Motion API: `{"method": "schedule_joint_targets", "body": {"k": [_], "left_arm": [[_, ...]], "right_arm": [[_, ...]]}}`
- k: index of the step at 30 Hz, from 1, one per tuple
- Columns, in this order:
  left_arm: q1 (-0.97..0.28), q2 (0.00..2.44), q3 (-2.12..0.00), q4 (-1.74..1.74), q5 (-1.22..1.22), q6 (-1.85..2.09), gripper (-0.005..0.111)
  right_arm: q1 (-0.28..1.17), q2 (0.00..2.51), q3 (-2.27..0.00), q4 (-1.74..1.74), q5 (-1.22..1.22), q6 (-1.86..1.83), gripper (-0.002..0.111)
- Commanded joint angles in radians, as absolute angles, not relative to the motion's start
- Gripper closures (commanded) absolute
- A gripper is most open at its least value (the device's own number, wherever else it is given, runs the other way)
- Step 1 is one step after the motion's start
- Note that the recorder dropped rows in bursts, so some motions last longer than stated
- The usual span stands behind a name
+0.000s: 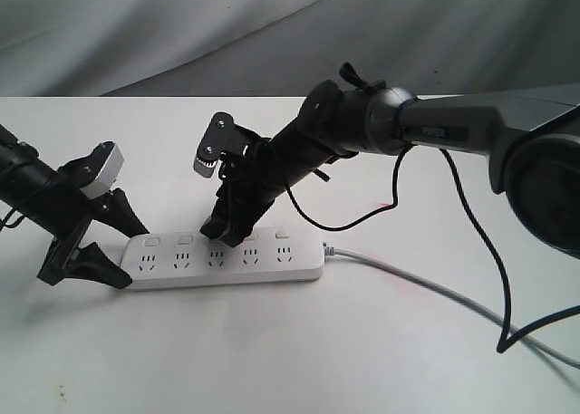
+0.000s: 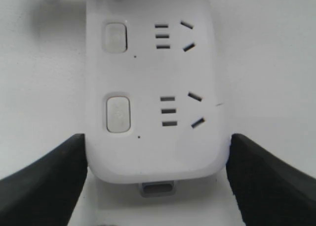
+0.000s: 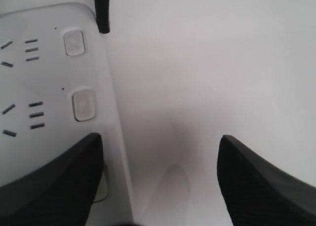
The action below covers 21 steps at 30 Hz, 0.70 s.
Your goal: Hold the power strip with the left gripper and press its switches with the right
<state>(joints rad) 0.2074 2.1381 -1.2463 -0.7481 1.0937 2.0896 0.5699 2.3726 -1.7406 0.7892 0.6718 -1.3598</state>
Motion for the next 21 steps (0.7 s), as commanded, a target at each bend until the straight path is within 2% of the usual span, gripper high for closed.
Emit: {"method": "schedule_joint_targets", "body": {"k": [1, 21], "left_arm": [[0.205, 2.136, -1.251, -0.751, 1.100, 2.094, 0.070], [0.205, 2.136, -1.251, -0.751, 1.100, 2.094, 0.070]], "right_arm": [[0.568, 2.412, -1.724, 0.627, 0.677, -1.336, 0.046], [0.568, 2.412, -1.724, 0.524, 0.744, -1.303, 0.046]]}}
